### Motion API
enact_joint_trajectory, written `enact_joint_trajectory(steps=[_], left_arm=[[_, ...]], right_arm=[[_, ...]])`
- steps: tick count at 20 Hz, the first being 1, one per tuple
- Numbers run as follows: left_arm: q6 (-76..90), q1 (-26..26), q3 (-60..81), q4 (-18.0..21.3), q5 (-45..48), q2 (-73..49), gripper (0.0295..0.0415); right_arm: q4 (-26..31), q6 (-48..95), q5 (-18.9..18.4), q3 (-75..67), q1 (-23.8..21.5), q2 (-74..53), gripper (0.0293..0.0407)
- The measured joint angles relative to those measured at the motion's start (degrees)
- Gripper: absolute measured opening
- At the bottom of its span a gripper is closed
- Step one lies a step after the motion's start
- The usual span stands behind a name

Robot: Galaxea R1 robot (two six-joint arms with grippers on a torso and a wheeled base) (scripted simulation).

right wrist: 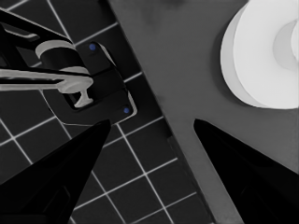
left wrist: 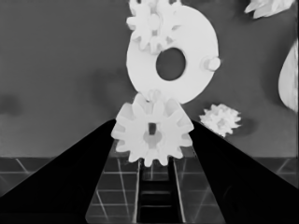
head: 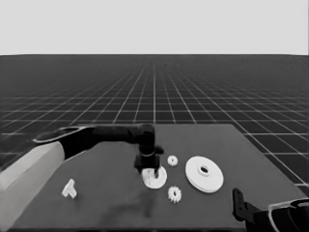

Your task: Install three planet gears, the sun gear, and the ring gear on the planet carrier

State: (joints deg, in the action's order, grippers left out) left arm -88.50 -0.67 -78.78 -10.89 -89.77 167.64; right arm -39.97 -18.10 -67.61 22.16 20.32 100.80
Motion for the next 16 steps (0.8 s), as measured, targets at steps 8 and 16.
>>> enact_joint_trajectory(steps=[8, 16], left_arm=[[3.92, -8.74, -6.29, -8.54, 1.54, 1.94, 0.0312], [4.54, -9.73, -7.22, -9.6, 1.94, 2.15, 0.0372]], right_arm=[[0.0, 0.0, 0.0, 0.0, 0.0, 0.0, 0.0385], [0.0, 0.0, 0.0, 0.0, 0.0, 0.0, 0.0385]])
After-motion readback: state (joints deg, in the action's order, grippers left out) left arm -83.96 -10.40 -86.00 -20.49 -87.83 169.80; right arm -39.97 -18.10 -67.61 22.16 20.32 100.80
